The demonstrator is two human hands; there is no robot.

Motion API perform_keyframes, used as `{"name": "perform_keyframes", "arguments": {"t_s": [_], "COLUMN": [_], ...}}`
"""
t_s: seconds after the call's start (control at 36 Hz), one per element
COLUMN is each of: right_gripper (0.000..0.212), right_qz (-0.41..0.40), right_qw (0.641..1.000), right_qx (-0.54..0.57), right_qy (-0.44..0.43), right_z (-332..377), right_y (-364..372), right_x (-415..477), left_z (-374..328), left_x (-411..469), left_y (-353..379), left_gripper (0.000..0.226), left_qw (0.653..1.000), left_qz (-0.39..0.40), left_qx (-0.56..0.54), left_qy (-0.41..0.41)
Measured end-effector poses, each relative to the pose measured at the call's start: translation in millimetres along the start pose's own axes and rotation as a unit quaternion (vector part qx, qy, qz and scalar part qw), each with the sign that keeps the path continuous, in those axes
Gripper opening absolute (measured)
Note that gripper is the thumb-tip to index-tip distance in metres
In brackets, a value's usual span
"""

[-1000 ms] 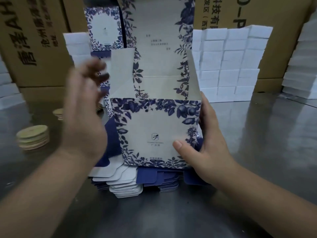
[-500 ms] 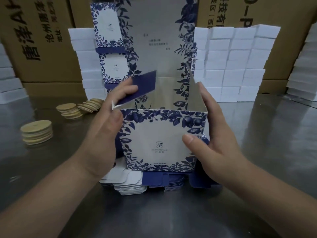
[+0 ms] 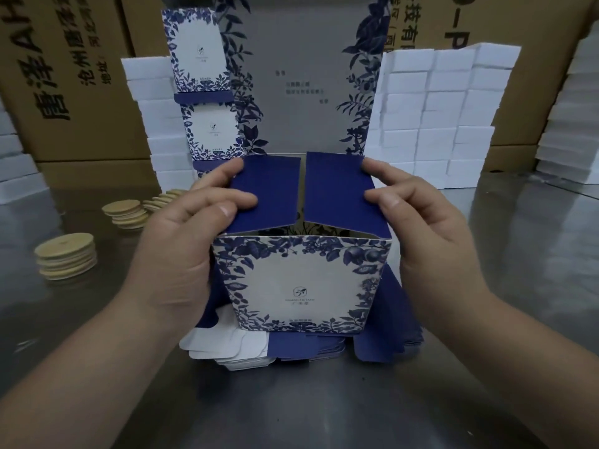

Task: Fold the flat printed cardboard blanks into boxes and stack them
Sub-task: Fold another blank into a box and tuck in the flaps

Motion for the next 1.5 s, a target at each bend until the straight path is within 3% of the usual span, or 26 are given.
{"name": "perform_keyframes", "arguments": {"t_s": [0.11, 0.19, 0.42, 0.61, 0.69, 0.86, 1.0, 1.08, 1.11, 1.17, 1.25, 1.36, 1.5], "right_gripper": [0.020, 0.010, 0.069, 0.075, 0.069, 0.070, 0.045, 0.028, 0.026, 0.026, 0.026, 0.034, 0.034], "right_qz": [-0.031, -0.046, -0.024, 0.008, 0.038, 0.081, 0.113, 0.097, 0.087, 0.056, 0.006, -0.034, -0.046], "right_qw": [0.999, 0.995, 0.983, 0.987, 0.990, 0.987, 0.989, 0.991, 0.992, 0.997, 1.000, 0.998, 0.991], "right_qx": [0.018, 0.056, 0.116, 0.087, 0.048, 0.082, 0.074, 0.079, 0.074, 0.043, 0.018, -0.033, -0.089], "right_qy": [0.040, 0.069, 0.139, 0.138, 0.126, 0.112, 0.058, 0.052, 0.050, 0.025, 0.000, -0.048, -0.090], "right_z": [-8.4, -14.6, -25.4, -23.4, -22.1, -19.5, -13.0, -13.7, -14.2, -11.7, -6.1, 2.9, 7.8], "right_y": [-2.0, 0.0, 19.1, 30.9, 34.9, 39.3, 42.3, 42.6, 42.6, 39.2, 29.8, 23.2, 22.3], "right_x": [9.4, 16.8, 29.9, 43.2, 47.5, 49.6, 48.7, 44.7, 43.6, 43.3, 44.0, 38.3, 30.1], "left_z": [4.7, 6.9, 13.4, 14.8, 16.5, 12.7, 16.1, 16.6, 12.8, 5.4, -3.9, -25.6, -22.1], "left_x": [0.1, 0.8, 3.2, 5.0, 3.4, 2.1, 9.1, 8.5, 8.1, 8.4, 9.9, -2.9, -6.6], "left_y": [0.8, 0.8, -2.7, -8.9, -6.4, -4.2, -19.2, -19.3, -20.6, -23.5, -22.2, -15.3, -17.4], "left_gripper": [0.035, 0.036, 0.032, 0.031, 0.030, 0.035, 0.033, 0.047, 0.039, 0.021, 0.028, 0.029, 0.034], "left_qw": [0.999, 0.998, 0.996, 0.997, 0.996, 0.999, 0.998, 0.997, 0.996, 0.994, 0.991, 0.965, 0.965], "left_qz": [-0.005, -0.010, -0.026, -0.043, -0.023, -0.013, -0.064, -0.071, -0.084, -0.107, -0.104, -0.093, -0.088], "left_qx": [-0.035, -0.049, -0.053, -0.042, -0.062, -0.030, 0.008, -0.006, -0.003, 0.014, 0.048, 0.139, 0.144], "left_qy": [-0.034, -0.049, -0.064, -0.053, -0.057, -0.020, -0.008, -0.020, -0.007, 0.018, 0.069, 0.202, 0.201]}}
Point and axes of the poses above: each hand's wrist, its own x-axis towards the middle knuckle, its own y-axis out of the palm, z = x × y, the point moved 9 cm from there along x, towards the middle knuckle, and after that the axes turned 13 degrees about -z, right-handed, at the moved point
